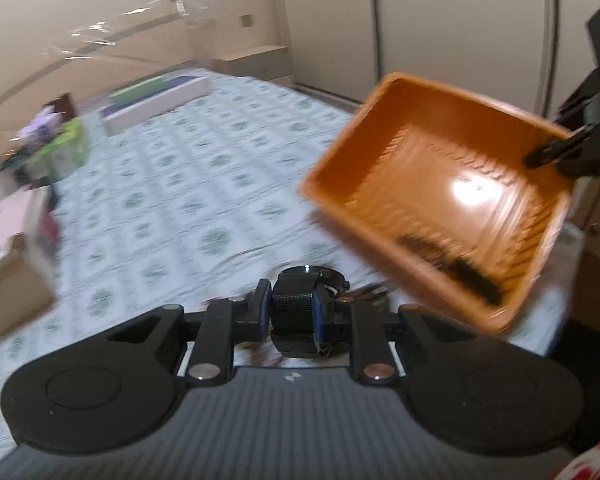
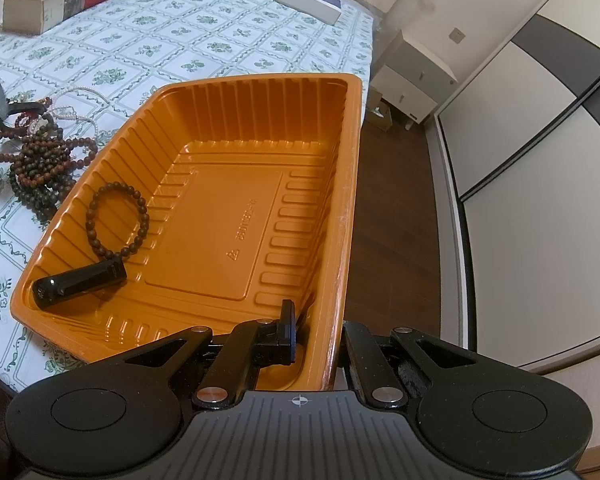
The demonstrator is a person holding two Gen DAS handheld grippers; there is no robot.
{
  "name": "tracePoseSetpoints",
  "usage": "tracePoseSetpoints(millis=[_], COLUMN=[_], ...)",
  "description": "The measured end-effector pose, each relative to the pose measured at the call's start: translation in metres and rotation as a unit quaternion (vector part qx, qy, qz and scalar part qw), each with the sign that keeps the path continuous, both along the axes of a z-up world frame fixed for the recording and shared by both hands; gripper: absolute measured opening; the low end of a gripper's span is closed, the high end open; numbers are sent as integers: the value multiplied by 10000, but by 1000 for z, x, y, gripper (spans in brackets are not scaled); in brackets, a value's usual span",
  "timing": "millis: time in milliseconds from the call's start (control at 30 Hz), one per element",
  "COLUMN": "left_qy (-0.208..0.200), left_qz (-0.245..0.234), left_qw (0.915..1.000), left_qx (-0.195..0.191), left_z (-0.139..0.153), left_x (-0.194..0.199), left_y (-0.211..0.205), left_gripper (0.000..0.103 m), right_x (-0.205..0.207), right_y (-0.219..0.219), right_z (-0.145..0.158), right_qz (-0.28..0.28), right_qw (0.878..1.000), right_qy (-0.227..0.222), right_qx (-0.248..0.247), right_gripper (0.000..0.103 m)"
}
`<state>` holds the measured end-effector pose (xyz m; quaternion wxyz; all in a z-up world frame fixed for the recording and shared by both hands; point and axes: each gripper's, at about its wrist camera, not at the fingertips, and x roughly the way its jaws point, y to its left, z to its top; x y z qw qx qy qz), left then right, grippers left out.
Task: Organize jewelry
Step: 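Lower the black watch into the orange tray and open the left gripper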
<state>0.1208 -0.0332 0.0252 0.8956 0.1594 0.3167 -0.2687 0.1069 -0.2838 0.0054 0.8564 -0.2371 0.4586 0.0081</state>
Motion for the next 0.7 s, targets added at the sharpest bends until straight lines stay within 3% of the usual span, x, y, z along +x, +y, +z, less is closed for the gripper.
tracePoseSetpoints(millis=[400,700], left_qy=[342,498], left_qz=[-929,-1328], left_qw=[9932,9881], left_qx=[-618,-596], left_z=[-14,-28], left_x=[-7,-15], left_y=[-107,-137], left_gripper=[18,21], right_x=[0,-1], right_y=[0,-1], right_z=[2,2], right_qz=[-16,-11], right_qw=[10000,10000], right_qy=[-12,-24], right_qx=[54,92], right_gripper=[5,5])
